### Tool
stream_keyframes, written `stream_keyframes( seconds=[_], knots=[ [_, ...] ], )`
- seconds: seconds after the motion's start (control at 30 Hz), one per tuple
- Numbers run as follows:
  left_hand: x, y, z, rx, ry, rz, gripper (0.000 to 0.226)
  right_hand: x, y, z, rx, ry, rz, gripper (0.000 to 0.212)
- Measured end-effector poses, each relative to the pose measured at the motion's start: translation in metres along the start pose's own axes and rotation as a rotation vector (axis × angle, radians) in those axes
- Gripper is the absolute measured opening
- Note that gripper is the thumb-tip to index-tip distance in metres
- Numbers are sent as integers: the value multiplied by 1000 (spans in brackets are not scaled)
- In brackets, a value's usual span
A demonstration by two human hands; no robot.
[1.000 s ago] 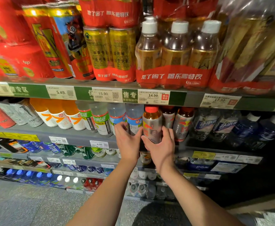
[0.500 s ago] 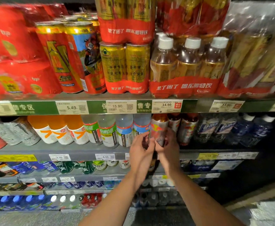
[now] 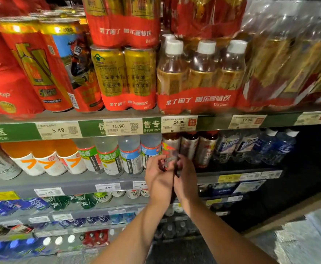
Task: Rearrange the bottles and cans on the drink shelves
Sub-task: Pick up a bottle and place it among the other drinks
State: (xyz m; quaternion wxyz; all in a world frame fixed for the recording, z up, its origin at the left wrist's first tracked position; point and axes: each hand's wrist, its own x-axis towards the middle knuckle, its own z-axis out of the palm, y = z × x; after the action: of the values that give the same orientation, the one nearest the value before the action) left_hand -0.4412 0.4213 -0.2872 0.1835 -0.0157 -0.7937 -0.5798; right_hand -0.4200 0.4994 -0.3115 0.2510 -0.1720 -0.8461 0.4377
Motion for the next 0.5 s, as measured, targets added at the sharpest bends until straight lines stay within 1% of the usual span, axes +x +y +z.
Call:
stream_keyframes(
  seconds=[0.07,0.1,0.17,0.23,0.27,0.3,0.4,0.47,0.5],
  knots=[
    [-2,1,2,1,-6,-27,34,-1,13,-1,-35,73,-84,29],
    [-3,2,3,12,-4,-31,32,0,15,-6,-14,111,-85,31],
    [-6,5,7,33,34,-35,29,9,27,-21,61,176,-11,37],
    [-9,6,15,69,98,-24,32,23,36,-39,226,210,47,47],
    [-10,6,20,88,129,-21,33,30,39,-46,325,210,38,52],
    [-12,6,23,97,155,-28,35,33,43,-49,346,200,-3,55],
    [-13,11,32,105,224,-58,35,40,48,-55,129,232,-7,54],
    [-12,13,37,80,240,-108,34,42,48,-59,110,224,13,55],
    [-13,14,40,68,245,-142,33,42,44,-63,140,215,15,55]
  ],
)
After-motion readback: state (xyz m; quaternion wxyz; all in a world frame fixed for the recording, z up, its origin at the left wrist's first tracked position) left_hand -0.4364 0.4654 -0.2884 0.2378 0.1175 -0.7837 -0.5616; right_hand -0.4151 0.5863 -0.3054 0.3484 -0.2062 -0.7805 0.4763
